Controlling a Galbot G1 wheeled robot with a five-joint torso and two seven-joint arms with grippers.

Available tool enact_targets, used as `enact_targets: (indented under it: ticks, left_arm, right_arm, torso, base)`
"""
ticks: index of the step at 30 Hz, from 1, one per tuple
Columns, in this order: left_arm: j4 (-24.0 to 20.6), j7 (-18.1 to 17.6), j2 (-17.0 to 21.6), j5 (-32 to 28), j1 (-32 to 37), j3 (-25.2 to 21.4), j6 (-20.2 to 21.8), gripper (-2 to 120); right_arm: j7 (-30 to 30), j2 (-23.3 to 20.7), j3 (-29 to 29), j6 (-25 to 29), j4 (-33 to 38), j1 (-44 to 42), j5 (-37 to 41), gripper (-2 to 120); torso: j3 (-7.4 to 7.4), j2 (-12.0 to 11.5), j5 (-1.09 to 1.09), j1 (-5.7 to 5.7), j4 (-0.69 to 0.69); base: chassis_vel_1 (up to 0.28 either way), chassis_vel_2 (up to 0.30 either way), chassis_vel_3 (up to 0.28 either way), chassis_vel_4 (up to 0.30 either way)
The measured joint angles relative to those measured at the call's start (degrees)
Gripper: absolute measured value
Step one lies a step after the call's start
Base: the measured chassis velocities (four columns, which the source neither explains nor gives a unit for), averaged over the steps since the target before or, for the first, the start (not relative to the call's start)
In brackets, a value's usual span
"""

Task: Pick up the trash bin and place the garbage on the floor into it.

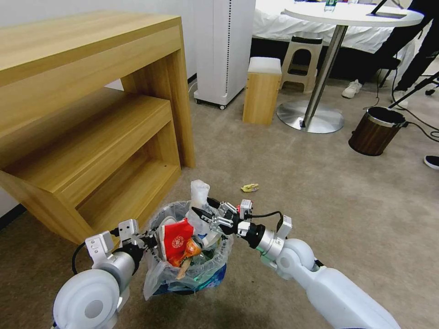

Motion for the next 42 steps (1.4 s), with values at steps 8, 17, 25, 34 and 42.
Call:
enact_targets:
  ticks: [8, 17, 25, 34, 42]
  left_arm:
    - [-0.05, 0.22, -0.28, 0.69, 0.06, 0.23, 0.00, 3]
    - [0.39, 0.45, -0.25, 1.08, -0.04, 0.31, 0.00, 3]
    - [0.82, 0.49, -0.27, 1.18, -0.42, 0.65, -0.01, 3]
    - [0.51, 0.59, -0.31, 1.47, 0.18, 0.01, -0.05, 3]
    - [0.23, 0.72, -0.20, 1.47, 0.60, -0.82, -0.15, 3]
  right_arm:
    - [4.50, -0.61, -0.05, -4.27, 1.71, 0.02, -1.90, 100]
    - [0.22, -0.06, -1.35, -2.23, 1.08, 1.99, -0.79, 100]
    - [-4.67, 0.36, -4.88, -1.60, -0.95, 7.54, 0.21, 100]
    - [-5.53, 3.09, -13.44, -3.49, -6.20, 18.00, 1.60, 100]
    - [-0.60, 2.07, -14.62, -8.39, -5.11, 18.49, -1.30, 100]
  torso:
    - [0.00, 0.00, 0.00, 0.00, 0.00]
    - [0.00, 0.00, 0.00, 0.00, 0.00]
    - [0.00, 0.00, 0.00, 0.00, 0.00]
    - [0.01, 0.00, 0.00, 0.00, 0.01]
    - [0.01, 0.00, 0.00, 0.00, 0.00]
  base:
    - [0.000, 0.000, 0.000, 0.000]
    - [0.000, 0.000, 0.000, 0.000]
    - [0.000, 0.000, 0.000, 0.000]
    - [0.000, 0.000, 0.000, 0.000]
    - [0.000, 0.000, 0.000, 0.000]
